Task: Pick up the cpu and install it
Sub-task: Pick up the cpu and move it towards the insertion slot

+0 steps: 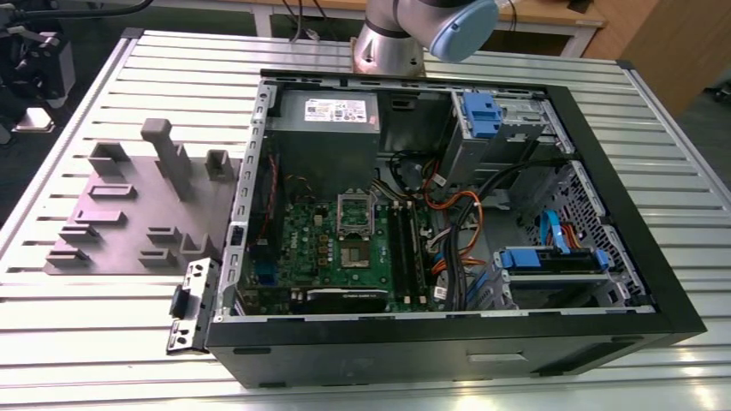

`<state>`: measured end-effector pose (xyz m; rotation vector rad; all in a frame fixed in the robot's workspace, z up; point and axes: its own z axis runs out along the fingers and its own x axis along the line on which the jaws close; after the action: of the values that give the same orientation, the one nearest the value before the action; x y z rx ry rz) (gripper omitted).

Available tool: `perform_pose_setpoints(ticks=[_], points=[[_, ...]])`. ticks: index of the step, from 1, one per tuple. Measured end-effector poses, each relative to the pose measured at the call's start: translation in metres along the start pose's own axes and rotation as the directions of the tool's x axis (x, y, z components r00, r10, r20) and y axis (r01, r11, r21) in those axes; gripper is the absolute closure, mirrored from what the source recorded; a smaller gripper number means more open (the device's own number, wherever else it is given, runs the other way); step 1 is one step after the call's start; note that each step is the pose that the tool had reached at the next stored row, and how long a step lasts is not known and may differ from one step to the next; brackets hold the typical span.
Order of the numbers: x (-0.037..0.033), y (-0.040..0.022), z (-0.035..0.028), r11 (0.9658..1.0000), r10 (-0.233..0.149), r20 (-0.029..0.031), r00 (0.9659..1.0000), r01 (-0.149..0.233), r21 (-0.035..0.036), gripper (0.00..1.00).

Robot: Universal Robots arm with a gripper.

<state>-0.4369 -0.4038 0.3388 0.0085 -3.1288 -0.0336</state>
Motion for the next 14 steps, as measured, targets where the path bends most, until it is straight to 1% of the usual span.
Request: perform_pose_setpoints(ticks=[4,12,13,14], points=[[0.0000,0.0000,-0.0012,1.0000,0.000,-0.0003,1.0000,0.000,0.0002,0.53],[0.0001,0.0001,-0.0062,1.0000,0.000,0.0000,1.0000,0.000,0.0000,0.53],[0.0001,0.0002,-0.0088,1.0000,0.000,0.0000,1.0000,0.000,0.0000,0.53],[0.0002,0.0002,-0.0095,1.0000,0.000,-0.0002,1.0000,0.000,0.0001,0.53]])
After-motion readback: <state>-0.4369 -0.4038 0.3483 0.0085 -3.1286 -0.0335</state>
